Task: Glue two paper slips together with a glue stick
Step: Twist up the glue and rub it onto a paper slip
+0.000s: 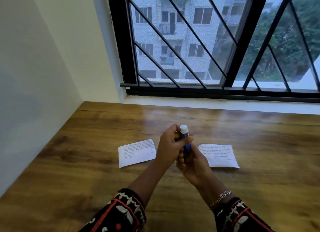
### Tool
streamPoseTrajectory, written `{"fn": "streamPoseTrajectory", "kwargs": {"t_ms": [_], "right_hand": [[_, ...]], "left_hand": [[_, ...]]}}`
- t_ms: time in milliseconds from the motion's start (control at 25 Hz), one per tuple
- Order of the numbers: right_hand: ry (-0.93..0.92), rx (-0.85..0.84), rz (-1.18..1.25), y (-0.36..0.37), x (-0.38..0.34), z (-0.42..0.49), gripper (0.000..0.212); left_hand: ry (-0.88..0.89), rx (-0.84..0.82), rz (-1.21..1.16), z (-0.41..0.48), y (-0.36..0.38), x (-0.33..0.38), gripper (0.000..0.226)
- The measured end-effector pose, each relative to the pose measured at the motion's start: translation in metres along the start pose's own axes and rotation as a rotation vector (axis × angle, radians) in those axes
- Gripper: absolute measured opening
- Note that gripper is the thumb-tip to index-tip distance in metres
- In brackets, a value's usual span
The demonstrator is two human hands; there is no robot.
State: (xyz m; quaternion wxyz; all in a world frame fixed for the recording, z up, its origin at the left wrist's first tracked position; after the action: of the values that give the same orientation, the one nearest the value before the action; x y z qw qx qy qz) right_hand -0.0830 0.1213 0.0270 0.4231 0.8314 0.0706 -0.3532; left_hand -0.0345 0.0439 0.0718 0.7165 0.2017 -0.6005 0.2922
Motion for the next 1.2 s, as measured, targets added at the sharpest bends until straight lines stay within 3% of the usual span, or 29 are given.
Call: {"fn": "streamPoseTrajectory", "kwargs": {"t_ms": [120,280,360,480,640,800,1080,1200], "right_hand": [[-0.068,-0.082,0.025,0.002,-0.003,0.002,0.035],[-0.099,-0.094,0.042,-0.004,-0.006,0.007,0.027],[-0.102,-0.087,0.059,-0.006,-0.009,0.009,0.027],[-0.094,-0.06,0.064,-0.011,-0.013,0.012,0.029],[-0.09,0.002,0.065,-0.022,-0.015,0.015,0.032],[-0.09,0.016,0.055,-0.026,-0.013,0.017,0.034],[-0.078,0.03,0.06,-0.032,-0.011,0.02,0.035],[-0.075,0.04,0.049,-0.033,-0.01,0.02,0.035]], "left_hand": [[0.021,0.01,0.024,-0.002,-0.004,-0.002,0.015],[0.081,0.023,0.175,-0.006,-0.01,-0.008,0.032],[0.089,0.044,0.362,-0.009,-0.021,-0.02,0.04],[0.062,0.092,0.782,-0.018,-0.049,-0.053,0.03],[0.003,0.113,0.969,-0.033,-0.083,-0.088,0.031],[-0.026,-0.042,1.189,-0.032,-0.099,-0.105,0.038],[0.084,-0.039,1.302,-0.03,-0.097,-0.091,0.006],[0.136,-0.102,1.385,-0.031,-0.093,-0.084,0.027]]}}
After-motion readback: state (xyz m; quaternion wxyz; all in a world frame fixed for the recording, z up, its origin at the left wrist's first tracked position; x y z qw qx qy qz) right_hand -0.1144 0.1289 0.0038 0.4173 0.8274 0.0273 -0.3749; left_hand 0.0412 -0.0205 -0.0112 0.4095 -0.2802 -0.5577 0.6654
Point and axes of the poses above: each hand's wrist, its own z-axis towards the middle knuckle, its own y-axis out of the palm, x = y × z, the point moved 2 cm from there along z, towards the middle knuckle, and after that the axes turned 4 degrees about x, right-handed, at the moved point
